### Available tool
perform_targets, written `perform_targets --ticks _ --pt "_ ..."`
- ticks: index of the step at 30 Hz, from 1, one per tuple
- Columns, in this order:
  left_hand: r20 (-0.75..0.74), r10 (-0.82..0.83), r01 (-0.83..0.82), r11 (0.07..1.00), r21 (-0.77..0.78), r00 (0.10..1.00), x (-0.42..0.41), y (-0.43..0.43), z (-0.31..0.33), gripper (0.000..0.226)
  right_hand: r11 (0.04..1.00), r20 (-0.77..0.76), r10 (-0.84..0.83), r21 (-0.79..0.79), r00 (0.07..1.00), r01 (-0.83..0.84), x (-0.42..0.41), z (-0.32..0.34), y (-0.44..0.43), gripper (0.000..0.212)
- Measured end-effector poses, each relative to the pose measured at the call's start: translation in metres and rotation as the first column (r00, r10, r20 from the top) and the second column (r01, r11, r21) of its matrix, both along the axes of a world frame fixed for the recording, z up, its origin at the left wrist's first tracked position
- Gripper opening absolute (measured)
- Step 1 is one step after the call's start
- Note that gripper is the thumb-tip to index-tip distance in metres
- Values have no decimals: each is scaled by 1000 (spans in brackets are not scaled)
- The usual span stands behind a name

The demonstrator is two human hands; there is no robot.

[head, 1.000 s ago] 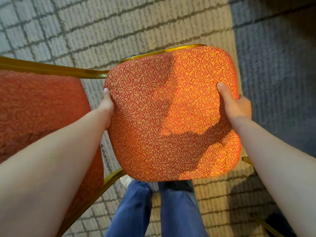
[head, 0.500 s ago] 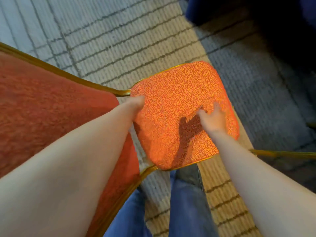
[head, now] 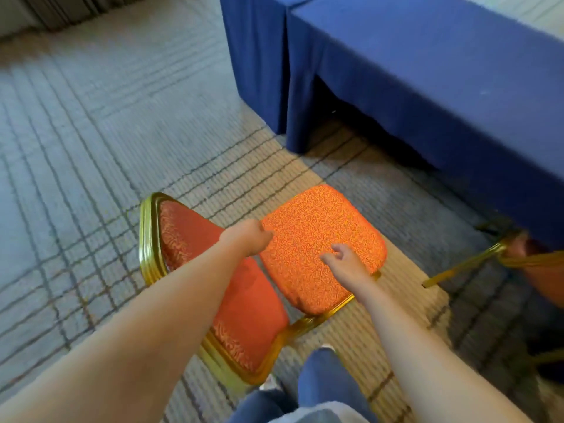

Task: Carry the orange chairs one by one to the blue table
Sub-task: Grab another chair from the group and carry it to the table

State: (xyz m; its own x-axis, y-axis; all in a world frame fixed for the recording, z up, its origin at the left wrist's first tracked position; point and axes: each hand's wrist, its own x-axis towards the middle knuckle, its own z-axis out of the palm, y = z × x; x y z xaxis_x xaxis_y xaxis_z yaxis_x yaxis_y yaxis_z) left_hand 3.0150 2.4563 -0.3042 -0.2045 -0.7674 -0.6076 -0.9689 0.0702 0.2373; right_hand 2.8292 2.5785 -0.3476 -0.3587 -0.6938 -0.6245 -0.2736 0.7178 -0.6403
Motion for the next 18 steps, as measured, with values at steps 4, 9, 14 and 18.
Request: perform_targets --ticks 4,9,14,18 --pt "-14 -39 38 995 -91 999 10 8 13 36 999 20 9 31 1000 -10 8 19 4 56" --pt "-41 -103 101 993 -61 994 20 -4 11 30 997 -11 -1 79 1000 1 20 27 -6 59" --pt "-61 -254 253 967 -24 965 29 -47 -1 29 992 -53 -83 94 995 87 45 23 -23 58" --pt "-66 -420 422 906 23 905 42 -91 -19 31 956 -68 -256 130 964 263 80 16 -29 56"
